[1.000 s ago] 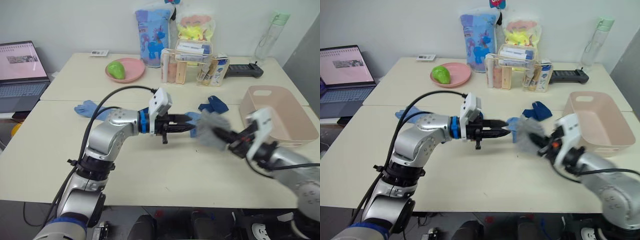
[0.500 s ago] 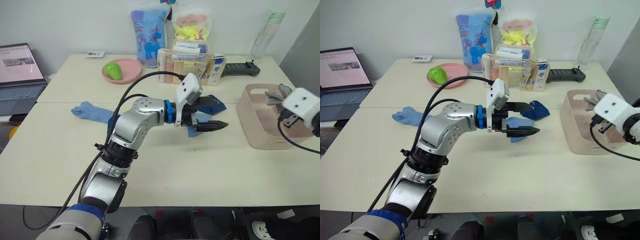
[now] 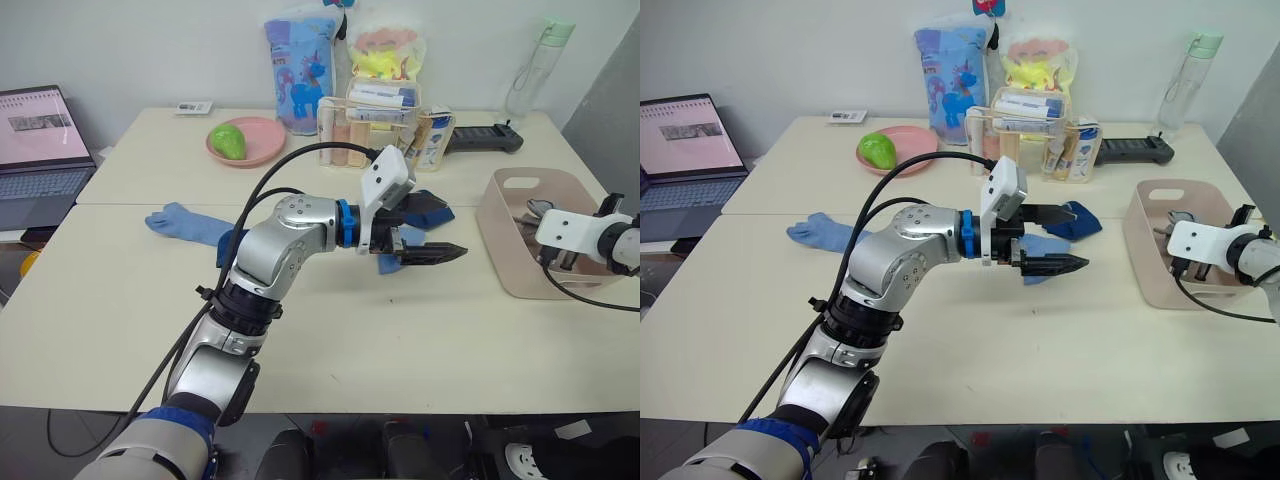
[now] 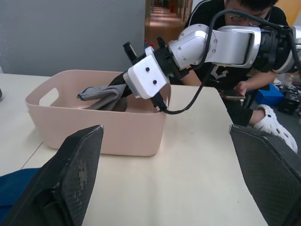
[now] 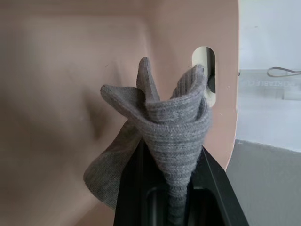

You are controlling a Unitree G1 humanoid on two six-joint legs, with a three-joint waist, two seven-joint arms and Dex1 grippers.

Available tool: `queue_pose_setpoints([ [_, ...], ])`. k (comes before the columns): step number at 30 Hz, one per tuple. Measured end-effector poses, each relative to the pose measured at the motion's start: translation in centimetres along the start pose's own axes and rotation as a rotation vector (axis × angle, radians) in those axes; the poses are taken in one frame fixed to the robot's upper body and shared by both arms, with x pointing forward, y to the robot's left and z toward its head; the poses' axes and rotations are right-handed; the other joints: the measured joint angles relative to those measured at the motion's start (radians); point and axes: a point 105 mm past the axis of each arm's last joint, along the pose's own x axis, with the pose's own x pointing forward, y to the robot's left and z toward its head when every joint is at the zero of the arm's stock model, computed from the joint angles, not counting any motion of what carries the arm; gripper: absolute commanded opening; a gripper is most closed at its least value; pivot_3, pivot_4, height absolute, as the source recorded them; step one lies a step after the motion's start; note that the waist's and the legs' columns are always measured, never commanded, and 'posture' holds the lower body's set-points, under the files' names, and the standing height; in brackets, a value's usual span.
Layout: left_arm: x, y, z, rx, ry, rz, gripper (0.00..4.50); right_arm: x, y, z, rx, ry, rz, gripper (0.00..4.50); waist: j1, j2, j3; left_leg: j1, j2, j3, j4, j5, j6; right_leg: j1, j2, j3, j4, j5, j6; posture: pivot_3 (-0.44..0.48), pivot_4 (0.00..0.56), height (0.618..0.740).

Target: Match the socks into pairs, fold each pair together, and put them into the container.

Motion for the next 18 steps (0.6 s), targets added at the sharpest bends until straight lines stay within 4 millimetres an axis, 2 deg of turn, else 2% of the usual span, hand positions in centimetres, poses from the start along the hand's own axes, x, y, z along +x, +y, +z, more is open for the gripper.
queue_pose_setpoints([
  [5, 0.2, -0.1, -0.1, 0.006, 0.006, -0.003, 4.50, -0.1, 0.6, 0.4, 0.039, -0.019, 0.109, 1.65, 0.000, 0.000, 0.000, 0.000, 0.000, 0.000, 0.000, 0.000, 0.000, 0.000, 0.000, 0.000, 0.000, 0.000, 0.000, 0.000, 0.150, 0.703],
  [12, 0.1, 0.2, -0.4, 0.007, 0.011, 0.006, 4.50, -2.2, 0.1, 0.5, 0.101, -0.014, 0.223, 4.06, 0.002, 0.000, 0.000, 0.000, 0.000, -0.001, 0.000, 0.000, 0.000, 0.000, 0.000, 0.000, 0.000, 0.000, 0.000, 0.000, 0.150, 0.703],
  [18, 0.2, 0.1, -0.4, 0.004, 0.010, 0.002, 4.50, -4.6, 0.3, 1.5, 0.161, -0.051, 0.307, 4.06, 0.002, 0.000, 0.000, 0.000, 0.000, -0.001, 0.000, 0.000, 0.000, 0.000, -0.001, 0.000, 0.000, 0.000, 0.000, 0.000, 0.150, 0.703],
])
